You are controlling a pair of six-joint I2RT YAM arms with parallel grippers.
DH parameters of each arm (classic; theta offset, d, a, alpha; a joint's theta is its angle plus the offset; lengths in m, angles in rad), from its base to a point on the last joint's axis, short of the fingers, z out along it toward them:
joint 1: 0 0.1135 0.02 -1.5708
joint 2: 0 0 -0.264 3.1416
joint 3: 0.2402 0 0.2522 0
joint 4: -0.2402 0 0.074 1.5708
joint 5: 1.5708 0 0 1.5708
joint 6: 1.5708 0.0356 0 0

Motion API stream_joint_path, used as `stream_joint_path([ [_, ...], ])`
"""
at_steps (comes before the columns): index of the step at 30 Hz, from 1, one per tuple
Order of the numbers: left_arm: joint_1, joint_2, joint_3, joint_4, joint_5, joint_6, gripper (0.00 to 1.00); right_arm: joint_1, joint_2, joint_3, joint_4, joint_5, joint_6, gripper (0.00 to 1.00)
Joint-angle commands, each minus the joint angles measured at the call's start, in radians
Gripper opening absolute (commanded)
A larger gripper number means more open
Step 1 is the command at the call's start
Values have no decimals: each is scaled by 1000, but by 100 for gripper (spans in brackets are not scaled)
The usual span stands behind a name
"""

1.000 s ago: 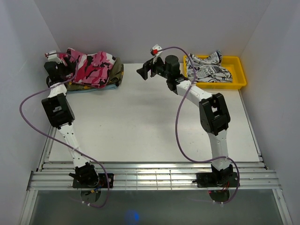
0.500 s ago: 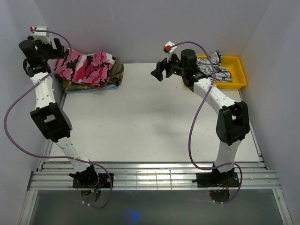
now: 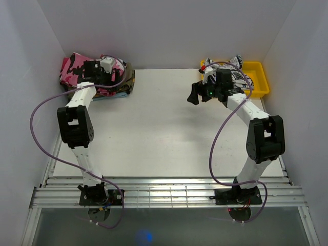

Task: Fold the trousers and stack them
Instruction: Neatly place the folded trousers to the corner

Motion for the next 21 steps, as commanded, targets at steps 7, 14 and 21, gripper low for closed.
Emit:
stream_joint_path([
  [7, -120, 86, 59, 16, -348, -5, 98, -51, -94, -100, -5, -53, 28, 90],
  [14, -152, 149, 114, 30, -511, 42, 64, -79, -86, -95, -6, -69, 51, 90],
  [21, -152, 206, 397, -114, -442, -29, 0, -91, -101, -107, -8, -80, 58, 90],
])
